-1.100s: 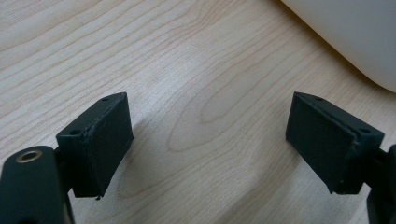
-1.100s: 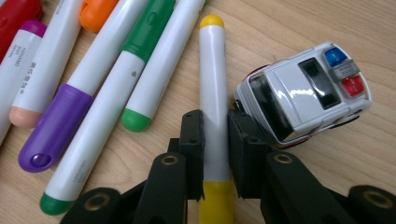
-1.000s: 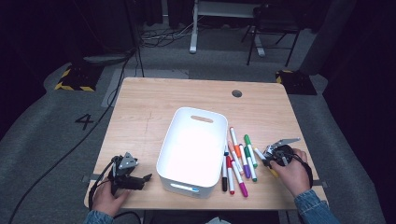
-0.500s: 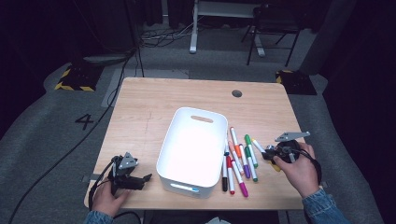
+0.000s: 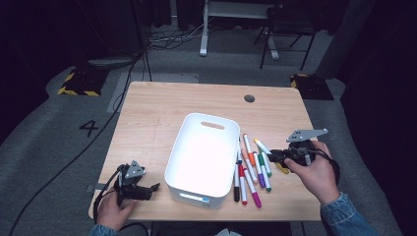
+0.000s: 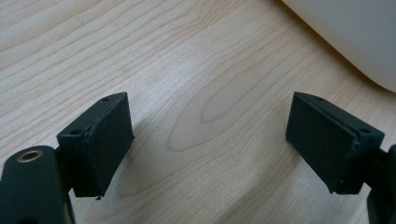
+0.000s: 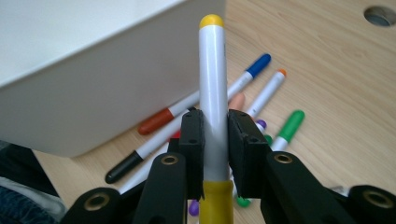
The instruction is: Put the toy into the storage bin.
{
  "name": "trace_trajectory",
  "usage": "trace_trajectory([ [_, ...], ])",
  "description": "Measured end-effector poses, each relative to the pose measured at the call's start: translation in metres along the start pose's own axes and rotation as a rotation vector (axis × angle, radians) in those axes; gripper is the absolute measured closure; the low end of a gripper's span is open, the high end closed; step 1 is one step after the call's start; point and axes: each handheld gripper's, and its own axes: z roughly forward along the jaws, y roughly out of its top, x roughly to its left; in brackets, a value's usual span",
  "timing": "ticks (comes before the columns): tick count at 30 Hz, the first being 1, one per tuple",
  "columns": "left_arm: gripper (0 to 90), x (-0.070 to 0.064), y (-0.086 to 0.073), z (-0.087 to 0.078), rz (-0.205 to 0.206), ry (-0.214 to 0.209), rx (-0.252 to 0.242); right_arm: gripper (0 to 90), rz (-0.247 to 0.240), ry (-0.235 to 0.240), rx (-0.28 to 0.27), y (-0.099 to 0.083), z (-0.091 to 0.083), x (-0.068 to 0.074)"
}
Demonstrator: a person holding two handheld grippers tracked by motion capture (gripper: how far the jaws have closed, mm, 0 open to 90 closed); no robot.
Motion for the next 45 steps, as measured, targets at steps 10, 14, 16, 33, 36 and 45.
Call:
trace_trajectory([
  [10, 15.0, -0.001, -0.001, -0.001, 0.008, 0.006, -0.004, 76.8, -0.080, 0.069, -0.042, 0.037, -0.002, 0.023],
  [14, 15.1, -0.001, -0.001, -0.001, 0.007, 0.010, -0.005, 76.8, -0.103, 0.082, -0.043, 0.048, -0.001, 0.030],
  [16, 15.1, -0.001, -0.001, -0.001, 0.006, 0.008, -0.005, 76.8, -0.115, 0.092, -0.044, 0.053, 0.000, 0.033],
  [33, 15.1, -0.001, -0.001, -0.001, 0.005, 0.012, -0.005, 76.8, -0.217, 0.188, -0.018, 0.087, 0.034, 0.055],
  [36, 15.1, -0.002, -0.001, -0.001, 0.001, 0.006, -0.005, 76.8, -0.223, 0.208, -0.015, 0.092, 0.040, 0.061],
  [45, 15.1, -0.001, -0.001, -0.001, 0.002, 0.008, -0.006, 76.8, -0.260, 0.234, -0.010, 0.106, 0.055, 0.079],
])
